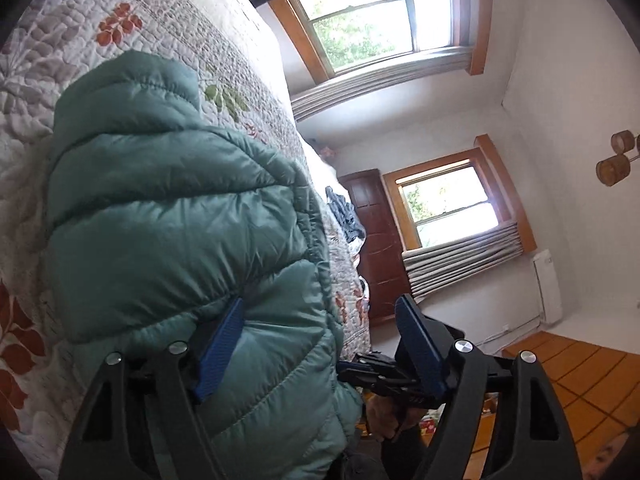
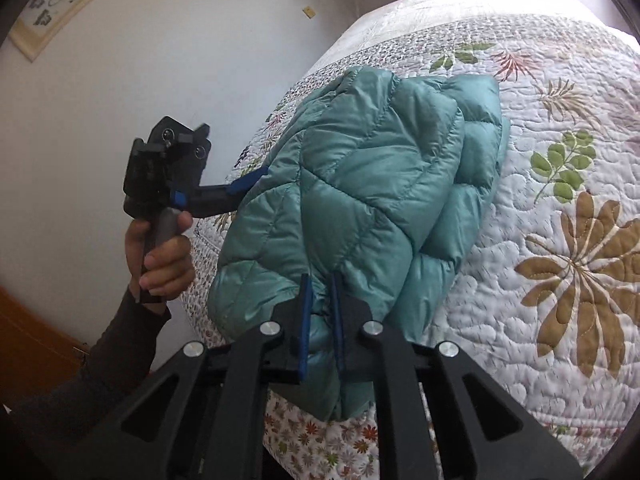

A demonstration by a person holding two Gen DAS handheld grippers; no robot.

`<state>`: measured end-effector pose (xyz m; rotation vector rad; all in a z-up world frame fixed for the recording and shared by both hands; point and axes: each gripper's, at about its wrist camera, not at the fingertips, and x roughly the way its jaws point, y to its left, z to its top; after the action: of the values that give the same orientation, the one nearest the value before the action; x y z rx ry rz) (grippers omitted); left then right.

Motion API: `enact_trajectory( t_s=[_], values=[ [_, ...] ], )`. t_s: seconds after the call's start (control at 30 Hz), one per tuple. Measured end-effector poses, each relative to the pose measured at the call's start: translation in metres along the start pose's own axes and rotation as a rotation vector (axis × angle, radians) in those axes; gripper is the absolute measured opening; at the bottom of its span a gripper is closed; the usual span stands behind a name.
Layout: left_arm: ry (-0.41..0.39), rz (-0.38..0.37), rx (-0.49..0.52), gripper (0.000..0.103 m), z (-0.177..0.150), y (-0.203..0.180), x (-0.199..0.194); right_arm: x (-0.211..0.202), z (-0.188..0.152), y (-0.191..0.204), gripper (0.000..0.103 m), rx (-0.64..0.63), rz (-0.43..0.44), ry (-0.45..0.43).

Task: Fold large clothes

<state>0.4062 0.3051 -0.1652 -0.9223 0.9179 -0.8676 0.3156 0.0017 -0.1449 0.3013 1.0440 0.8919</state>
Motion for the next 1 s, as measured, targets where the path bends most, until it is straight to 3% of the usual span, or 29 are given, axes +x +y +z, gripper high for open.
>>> enact_trajectory(
  t_s=[0.1, 0.13, 0.23, 0.27, 0.33, 0.43, 0.53, 0.63, 0.67, 0.77, 0.9, 1.0],
  values=[
    [-0.058, 0.034, 0.027, 0.090, -0.004, -0.017, -0.020, -0.022, -0.011, 0.010, 0.022, 0.004, 0.013, -0.059],
    [-0.075, 0.059, 0.046, 0.099, -0.009, -0.025, -0.028, -0.029, -0.016, 0.014, 0.033, 0.005, 0.014, -0.079],
    [-0.133, 0.206, 0.135, 0.099, -0.032, -0.056, -0.046, -0.054, -0.031, 0.029, 0.072, 0.012, -0.044, -0.156],
    [-0.154, 0.255, 0.169, 0.099, -0.044, -0.065, -0.051, -0.060, -0.038, 0.034, 0.082, 0.011, -0.067, -0.178],
    [-0.162, 0.347, 0.223, 0.099, -0.071, -0.076, -0.059, -0.069, -0.056, 0.047, 0.091, 0.002, -0.129, -0.206],
    [-0.221, 0.507, 0.315, 0.099, -0.118, -0.095, -0.072, -0.068, -0.077, 0.067, 0.097, -0.034, -0.283, -0.218],
    [-0.297, 0.729, 0.427, 0.099, -0.170, -0.105, -0.083, -0.063, -0.096, 0.090, 0.099, -0.120, -0.546, -0.249],
    [-0.349, 0.877, 0.463, 0.099, -0.214, -0.118, -0.092, -0.061, -0.121, 0.117, 0.100, -0.165, -0.777, -0.314],
    [-0.366, 0.910, 0.474, 0.099, -0.227, -0.123, -0.094, -0.063, -0.129, 0.123, 0.100, -0.157, -0.801, -0.329],
    [-0.424, 0.978, 0.527, 0.099, -0.269, -0.146, -0.102, -0.073, -0.150, 0.129, 0.100, -0.141, -0.739, -0.355],
    [-0.366, 1.037, 0.530, 0.099, -0.302, -0.164, -0.108, -0.090, -0.172, 0.140, 0.100, -0.086, -0.701, -0.352],
    [-0.342, 1.034, 0.531, 0.099, -0.324, -0.177, -0.113, -0.103, -0.191, 0.160, 0.100, -0.096, -0.750, -0.359]
  ],
)
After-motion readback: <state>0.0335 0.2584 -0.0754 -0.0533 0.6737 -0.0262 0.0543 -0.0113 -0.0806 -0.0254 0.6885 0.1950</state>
